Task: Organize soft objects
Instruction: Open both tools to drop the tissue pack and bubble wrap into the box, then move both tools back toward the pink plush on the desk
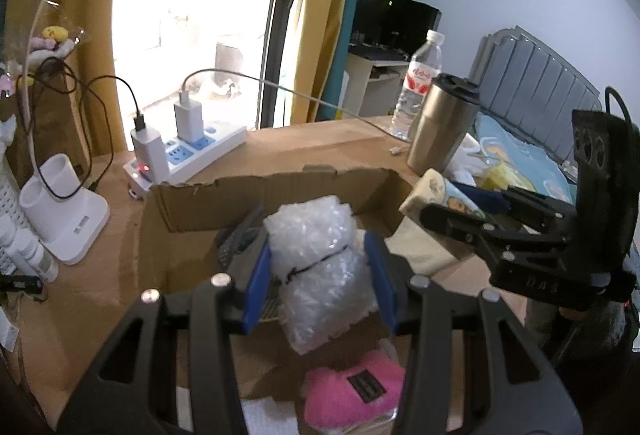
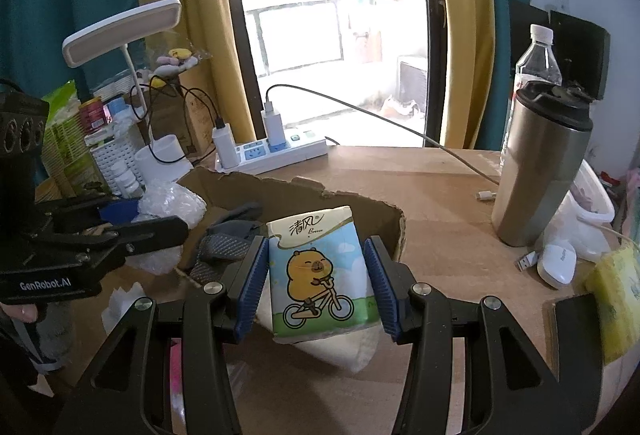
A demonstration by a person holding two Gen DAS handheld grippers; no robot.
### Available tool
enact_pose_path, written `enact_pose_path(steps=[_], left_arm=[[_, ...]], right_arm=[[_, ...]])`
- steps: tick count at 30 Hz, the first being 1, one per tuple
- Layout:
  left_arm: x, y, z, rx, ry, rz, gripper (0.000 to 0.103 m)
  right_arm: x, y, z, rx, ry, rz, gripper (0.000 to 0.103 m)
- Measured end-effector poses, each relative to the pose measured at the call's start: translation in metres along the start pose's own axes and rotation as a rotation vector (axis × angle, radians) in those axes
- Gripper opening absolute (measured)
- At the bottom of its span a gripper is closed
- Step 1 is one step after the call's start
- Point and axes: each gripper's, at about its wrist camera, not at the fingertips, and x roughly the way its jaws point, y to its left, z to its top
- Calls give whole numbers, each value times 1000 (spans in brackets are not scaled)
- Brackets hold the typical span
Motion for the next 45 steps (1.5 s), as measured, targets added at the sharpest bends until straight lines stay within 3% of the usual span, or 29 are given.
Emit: enact_pose_path(steps=[16, 19, 20, 22, 23, 45], left_arm=[[44, -6, 6, -13, 48, -37, 48], [49, -7, 7, -19, 71, -47, 55], [50, -7, 8, -18, 79, -46, 60], [51, -8, 8, -18, 82, -42, 77], [51, -9, 8, -16, 85, -39, 79], [-7, -2, -1, -44, -13, 0, 80]], right_arm=[[21, -10, 3, 23, 21, 8, 52], [23, -11, 4, 26, 30, 8, 60], [23, -12, 4, 30, 28, 6, 67], [21, -13, 5, 36, 20, 1, 69], [20, -13, 5, 37, 17, -2, 69], [-23, 13, -1, 10, -25, -38, 69]])
